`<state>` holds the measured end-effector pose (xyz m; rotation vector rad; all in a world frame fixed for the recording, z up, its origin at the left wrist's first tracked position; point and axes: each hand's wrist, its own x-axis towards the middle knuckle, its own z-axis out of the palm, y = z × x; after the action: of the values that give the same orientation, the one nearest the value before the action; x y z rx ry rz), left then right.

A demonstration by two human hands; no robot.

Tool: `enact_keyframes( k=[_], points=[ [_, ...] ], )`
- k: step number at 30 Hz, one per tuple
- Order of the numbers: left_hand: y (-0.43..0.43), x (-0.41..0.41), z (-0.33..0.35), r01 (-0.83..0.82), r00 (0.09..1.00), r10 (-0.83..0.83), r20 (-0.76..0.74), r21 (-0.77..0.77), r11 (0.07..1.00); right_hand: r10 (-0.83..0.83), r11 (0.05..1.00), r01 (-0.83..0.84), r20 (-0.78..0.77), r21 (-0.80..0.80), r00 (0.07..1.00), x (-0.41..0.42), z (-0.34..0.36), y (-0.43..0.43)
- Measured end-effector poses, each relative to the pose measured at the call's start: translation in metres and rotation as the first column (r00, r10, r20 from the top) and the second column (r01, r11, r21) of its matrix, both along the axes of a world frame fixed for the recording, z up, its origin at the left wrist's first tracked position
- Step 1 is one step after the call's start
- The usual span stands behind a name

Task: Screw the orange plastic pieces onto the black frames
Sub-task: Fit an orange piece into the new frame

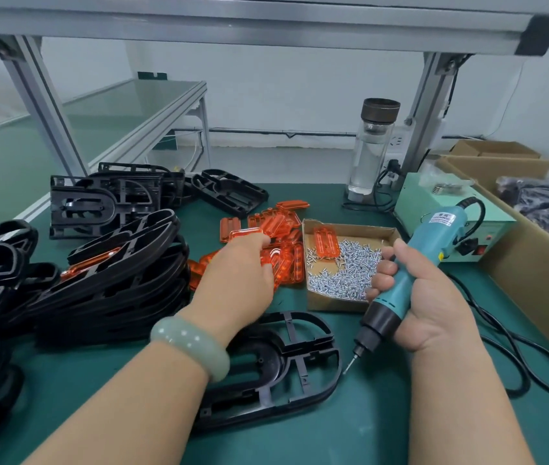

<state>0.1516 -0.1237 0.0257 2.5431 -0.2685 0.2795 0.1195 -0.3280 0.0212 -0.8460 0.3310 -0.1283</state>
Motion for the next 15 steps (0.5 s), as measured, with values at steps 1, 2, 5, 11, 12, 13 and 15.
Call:
enact_keyframes(
  k=[1,2,5,11,12,13,15],
  points=[
    [-0.004,0.010,0.000,-0.037,0.999,0.037,-0.034,-0.003,0.999,-0.002,1.000,0.002,-0.004,0.003,1.000,0.000,0.000,0.000],
    [-0.009,0.020,0.000,-0.069,0.995,0.069,-0.071,0.002,0.998,-0.002,1.000,0.002,-0.008,0.002,1.000,0.000,0.000,0.000],
    [-0.019,0.044,-0.001,-0.174,0.971,0.187,-0.150,0.097,0.980,0.000,1.000,0.000,-0.020,-0.010,1.000,0.001,-0.001,0.002],
    [-0.022,0.056,-0.008,-0.191,0.939,0.261,-0.223,0.293,0.937,0.017,1.000,-0.018,-0.020,-0.018,1.000,0.004,-0.002,0.002],
    [-0.020,0.055,-0.009,-0.195,0.950,0.254,-0.183,0.285,0.938,0.021,1.000,-0.021,-0.017,-0.014,1.000,0.004,-0.002,0.001],
    [-0.018,0.055,-0.010,-0.208,0.958,0.250,-0.138,0.263,0.942,0.020,1.000,-0.020,-0.014,-0.007,1.000,0.004,-0.001,-0.001],
    [-0.014,0.053,-0.009,-0.236,0.967,0.251,-0.048,0.208,0.949,0.006,1.000,-0.006,-0.006,0.011,1.000,0.004,-0.001,-0.003]
  ],
)
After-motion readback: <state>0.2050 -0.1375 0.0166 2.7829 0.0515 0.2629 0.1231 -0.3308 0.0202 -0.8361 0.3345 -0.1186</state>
